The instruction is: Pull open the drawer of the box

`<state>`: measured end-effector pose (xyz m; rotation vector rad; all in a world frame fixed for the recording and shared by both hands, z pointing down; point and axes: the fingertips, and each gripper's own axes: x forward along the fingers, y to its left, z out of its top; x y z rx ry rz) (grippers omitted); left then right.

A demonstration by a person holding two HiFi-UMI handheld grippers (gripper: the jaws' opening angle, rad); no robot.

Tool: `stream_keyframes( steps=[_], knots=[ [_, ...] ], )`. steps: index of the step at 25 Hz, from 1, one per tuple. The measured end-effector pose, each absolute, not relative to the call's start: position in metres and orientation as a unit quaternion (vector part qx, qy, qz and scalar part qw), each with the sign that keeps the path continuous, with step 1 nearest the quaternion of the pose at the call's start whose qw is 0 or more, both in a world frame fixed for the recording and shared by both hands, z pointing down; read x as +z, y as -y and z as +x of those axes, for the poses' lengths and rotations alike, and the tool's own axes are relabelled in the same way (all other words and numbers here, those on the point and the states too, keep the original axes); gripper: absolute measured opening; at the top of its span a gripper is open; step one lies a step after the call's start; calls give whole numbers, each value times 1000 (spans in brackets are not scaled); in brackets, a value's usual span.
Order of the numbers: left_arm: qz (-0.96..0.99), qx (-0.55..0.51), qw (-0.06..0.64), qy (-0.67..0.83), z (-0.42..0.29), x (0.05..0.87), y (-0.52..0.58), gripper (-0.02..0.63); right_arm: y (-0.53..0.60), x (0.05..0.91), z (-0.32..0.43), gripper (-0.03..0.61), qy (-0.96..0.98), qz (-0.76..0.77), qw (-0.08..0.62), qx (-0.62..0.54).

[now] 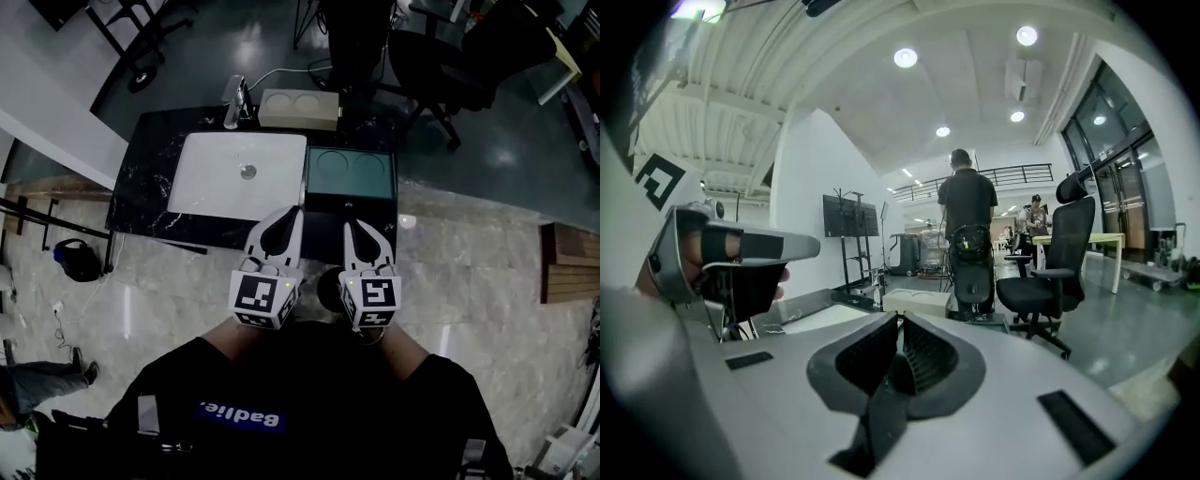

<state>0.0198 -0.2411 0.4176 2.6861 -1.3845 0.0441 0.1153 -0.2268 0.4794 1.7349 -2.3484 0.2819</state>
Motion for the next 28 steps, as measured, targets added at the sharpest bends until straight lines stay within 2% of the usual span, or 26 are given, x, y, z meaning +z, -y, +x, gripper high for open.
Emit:
stream_keyframes(
  steps=[5,8,14,16,28],
  knots=[
    [891,19,60,450,14,419,240,-12,231,499,111,3,788,593,129,105],
    [893,21,60,446,9,420,240,-12,233,511,109,41,782,596,144,114],
    [894,27,59,444,-1,424,241,-12,242,538,113,42,765,608,170,126],
    [893,29,58,444,-4,423,241,-12,247,551,117,78,759,609,181,140],
    [887,29,56,457,-26,424,234,-12,259,604,138,80,725,628,232,163]
  ],
)
